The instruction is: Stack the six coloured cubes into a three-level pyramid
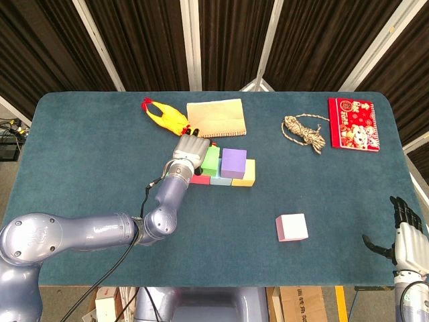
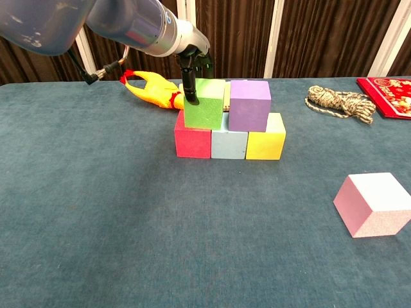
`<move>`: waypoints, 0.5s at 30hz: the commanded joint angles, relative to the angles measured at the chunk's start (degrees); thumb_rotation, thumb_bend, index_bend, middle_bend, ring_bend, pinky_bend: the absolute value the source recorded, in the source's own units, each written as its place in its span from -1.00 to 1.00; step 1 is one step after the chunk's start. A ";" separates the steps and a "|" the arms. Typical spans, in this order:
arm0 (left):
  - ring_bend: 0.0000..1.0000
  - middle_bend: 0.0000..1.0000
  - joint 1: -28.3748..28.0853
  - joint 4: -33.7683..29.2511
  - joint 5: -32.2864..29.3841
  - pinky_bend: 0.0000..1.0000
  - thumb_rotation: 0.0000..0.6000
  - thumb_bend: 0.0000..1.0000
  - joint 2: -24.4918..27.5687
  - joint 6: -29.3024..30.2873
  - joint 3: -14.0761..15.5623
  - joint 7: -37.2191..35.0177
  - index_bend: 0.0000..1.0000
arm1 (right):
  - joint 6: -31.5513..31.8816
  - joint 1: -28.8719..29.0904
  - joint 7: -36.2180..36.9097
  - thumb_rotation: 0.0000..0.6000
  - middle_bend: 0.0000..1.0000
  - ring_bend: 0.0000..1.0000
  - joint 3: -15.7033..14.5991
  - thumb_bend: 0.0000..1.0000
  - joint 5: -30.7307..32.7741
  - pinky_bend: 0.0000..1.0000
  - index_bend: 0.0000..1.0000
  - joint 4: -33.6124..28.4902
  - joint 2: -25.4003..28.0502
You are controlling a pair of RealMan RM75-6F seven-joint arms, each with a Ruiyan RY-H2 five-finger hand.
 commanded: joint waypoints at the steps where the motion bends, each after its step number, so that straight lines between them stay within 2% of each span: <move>1: -0.99 -0.47 0.11 -0.35 0.38 -1.00 1.00 -0.24 0.15 0.41 -0.29 -0.11 -0.45 | 0.08 -0.02 0.10 1.00 -0.95 -1.00 0.09 -0.50 0.06 -1.00 -0.87 -0.02 -0.02; 15: -0.98 -0.45 1.62 -1.14 0.92 -1.00 1.00 -0.24 0.76 0.00 -1.58 -1.90 -0.44 | 0.06 0.03 0.06 1.00 -0.95 -1.00 0.12 -0.50 0.20 -1.00 -0.86 -0.15 -0.05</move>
